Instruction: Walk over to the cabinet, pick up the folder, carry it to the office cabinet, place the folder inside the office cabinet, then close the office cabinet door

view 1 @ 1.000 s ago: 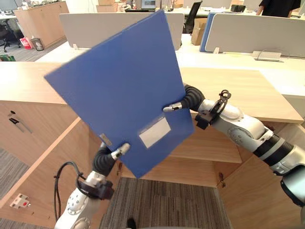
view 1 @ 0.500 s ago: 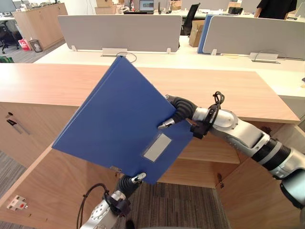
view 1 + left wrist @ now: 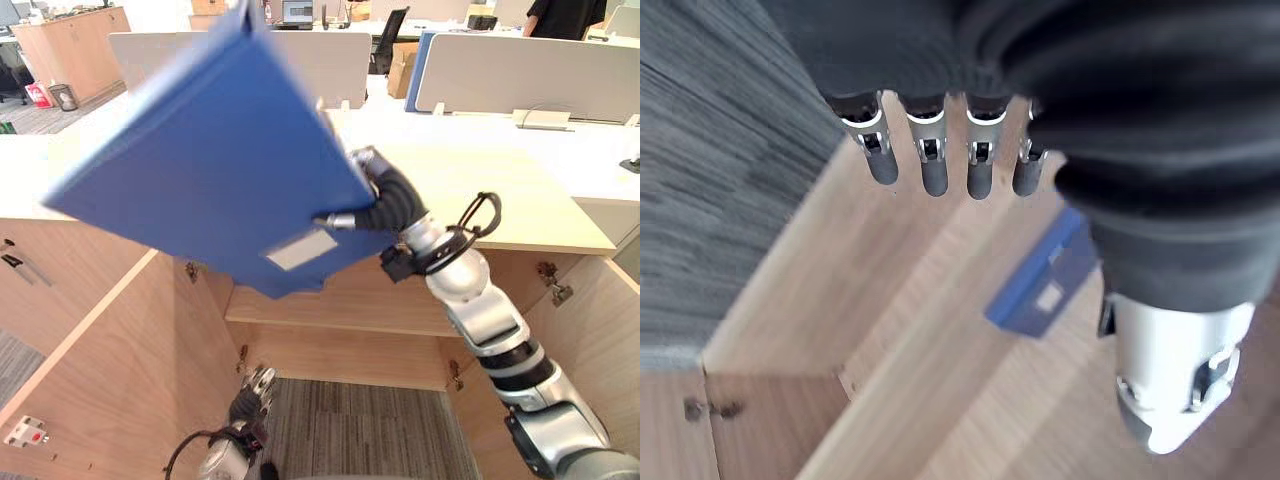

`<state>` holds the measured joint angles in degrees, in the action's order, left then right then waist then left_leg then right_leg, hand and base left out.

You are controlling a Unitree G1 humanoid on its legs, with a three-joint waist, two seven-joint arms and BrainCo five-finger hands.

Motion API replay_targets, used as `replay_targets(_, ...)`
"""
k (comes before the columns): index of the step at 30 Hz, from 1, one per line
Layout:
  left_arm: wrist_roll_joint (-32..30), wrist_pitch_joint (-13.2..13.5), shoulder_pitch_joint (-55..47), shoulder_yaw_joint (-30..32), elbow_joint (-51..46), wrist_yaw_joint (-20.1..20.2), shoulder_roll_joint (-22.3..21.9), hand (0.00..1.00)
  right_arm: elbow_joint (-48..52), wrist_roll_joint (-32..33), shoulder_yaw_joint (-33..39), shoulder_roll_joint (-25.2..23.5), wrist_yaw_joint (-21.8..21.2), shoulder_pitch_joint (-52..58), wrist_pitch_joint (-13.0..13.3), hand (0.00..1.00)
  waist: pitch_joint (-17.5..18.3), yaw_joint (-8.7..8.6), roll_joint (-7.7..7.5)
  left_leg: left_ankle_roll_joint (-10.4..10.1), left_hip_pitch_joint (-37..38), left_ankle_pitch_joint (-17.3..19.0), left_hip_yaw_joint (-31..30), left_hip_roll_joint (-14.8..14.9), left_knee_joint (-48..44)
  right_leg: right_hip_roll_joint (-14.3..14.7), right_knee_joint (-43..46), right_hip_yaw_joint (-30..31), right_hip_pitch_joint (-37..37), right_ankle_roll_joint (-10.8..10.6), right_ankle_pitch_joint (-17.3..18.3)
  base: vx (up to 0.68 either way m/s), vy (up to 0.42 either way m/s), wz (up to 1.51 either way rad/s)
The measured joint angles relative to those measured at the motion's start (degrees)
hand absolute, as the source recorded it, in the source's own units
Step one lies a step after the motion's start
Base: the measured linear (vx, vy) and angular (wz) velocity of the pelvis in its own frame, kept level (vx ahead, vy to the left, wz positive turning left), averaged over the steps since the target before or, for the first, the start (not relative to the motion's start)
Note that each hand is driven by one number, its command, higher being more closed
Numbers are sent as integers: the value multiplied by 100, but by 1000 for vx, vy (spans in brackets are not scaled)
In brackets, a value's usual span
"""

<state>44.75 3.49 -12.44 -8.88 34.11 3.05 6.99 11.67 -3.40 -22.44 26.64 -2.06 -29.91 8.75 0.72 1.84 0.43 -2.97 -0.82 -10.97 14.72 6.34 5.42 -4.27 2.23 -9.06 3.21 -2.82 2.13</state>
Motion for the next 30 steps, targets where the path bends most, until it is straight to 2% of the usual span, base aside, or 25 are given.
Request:
replay_targets(4,-3,1,-5,244,854,-49,5,0,-1,-267,-343,100,-6,117,66,100,-1,-42,-18,-12,0,-9,1,24,0,21,-66,1,23,23,-23,-17,3,-1)
replay_targets(8,-280,5,35,447,1548,-55,72,0,-133,-635,-1069,328,-166,278,277,100,41,-51,-97,-17,14,-11,-4,36,-1,36,-129,2,65,35,-66,0,0,0)
replay_targets(10,-476,2,63,566,1870,-55,108,0,-602,-686,-1611,431,-444,307,315,100,48,-43,-158,-20,42,-9,-1,36,-1,38,-154,4,103,25,-81,0,0,0)
replay_targets(15,-731,2,158,833,2335,-48,137,0,-1954,-724,-2075,462,-882,448,310,100,-49,30,-188,-40,104,62,-4,0,-1,17,-159,2,173,5,-66,0,0,0)
replay_targets(19,-1209,8,238,1134,2603,-48,171,0,-3320,-1259,-2182,459,-915,455,210,100,-175,71,-134,3,104,103,-4,-32,-2,-4,-157,9,168,-7,-24,0,0,0)
replay_targets(20,-1474,-14,230,1247,2734,-51,188,0,-3764,-1639,-2196,449,-934,460,181,100,-205,71,-119,2,108,119,3,-43,-3,-8,-157,20,166,-18,-17,0,0,0)
replay_targets(23,-1780,-61,194,1443,2907,-54,156,0,-4388,-1923,-2092,403,-979,496,79,100,-303,77,-69,-12,137,142,34,-58,-6,-12,-137,65,161,-47,-32,29,-1,-7)
replay_targets(25,-1946,-84,134,1581,2986,-54,102,0,-4937,-1905,-1584,117,-978,642,-63,100,-335,89,-24,-54,180,158,59,-68,-7,-18,-124,108,175,-45,-27,46,-3,-11)
replay_targets(28,-2182,-89,96,1836,3029,-53,-30,0,-5829,-1473,-432,-352,-865,713,-440,100,-413,103,101,-30,198,170,68,-94,-31,-39,-110,140,178,-58,-9,60,-5,-6)
replay_targets(30,-2252,-90,96,1941,3046,-51,-54,0,-6121,-1024,56,-503,-755,715,-603,100,-419,109,117,-23,201,182,52,-101,-31,-43,-115,142,181,-64,-4,42,-6,-2)
